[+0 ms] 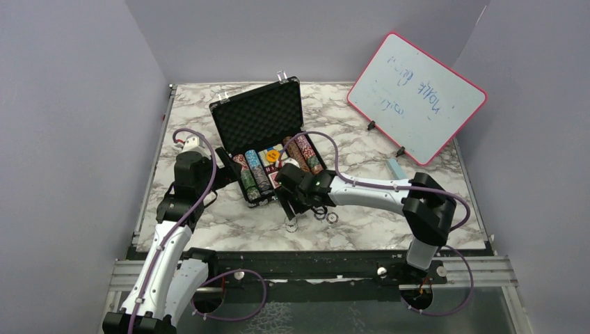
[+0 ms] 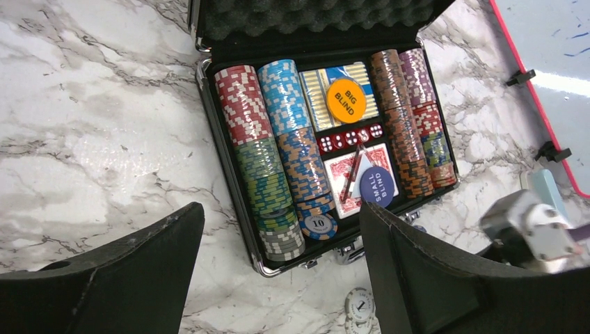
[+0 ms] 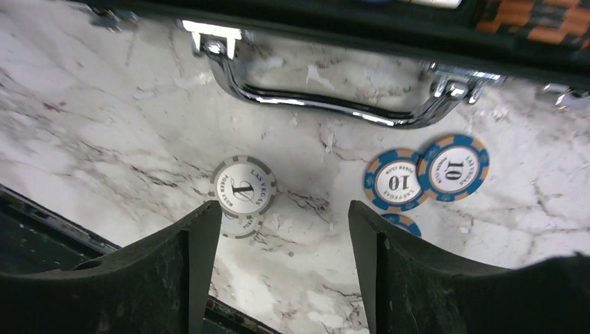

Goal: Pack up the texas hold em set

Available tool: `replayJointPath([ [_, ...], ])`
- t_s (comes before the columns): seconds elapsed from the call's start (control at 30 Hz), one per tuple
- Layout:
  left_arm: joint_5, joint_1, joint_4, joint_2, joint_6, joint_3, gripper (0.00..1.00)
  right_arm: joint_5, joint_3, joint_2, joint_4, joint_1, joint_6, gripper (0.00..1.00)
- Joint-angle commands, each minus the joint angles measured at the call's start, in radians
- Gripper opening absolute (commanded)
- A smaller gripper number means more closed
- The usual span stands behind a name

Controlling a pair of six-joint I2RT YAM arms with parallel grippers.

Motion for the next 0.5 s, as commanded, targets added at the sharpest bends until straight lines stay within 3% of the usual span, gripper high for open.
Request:
replayJointPath([
  [0.0,0.057,-0.002,-0.006,-0.021,-0.014,-0.003,0.85,-0.051,-0.025,0.032,-0.004,0.005,0.054,0.71],
  [0.47,0.070,-0.002,-0.007,-0.025,-0.031,-0.012,0.86,-0.056,0.031,0.153,-0.009,0.034,0.060,0.70],
])
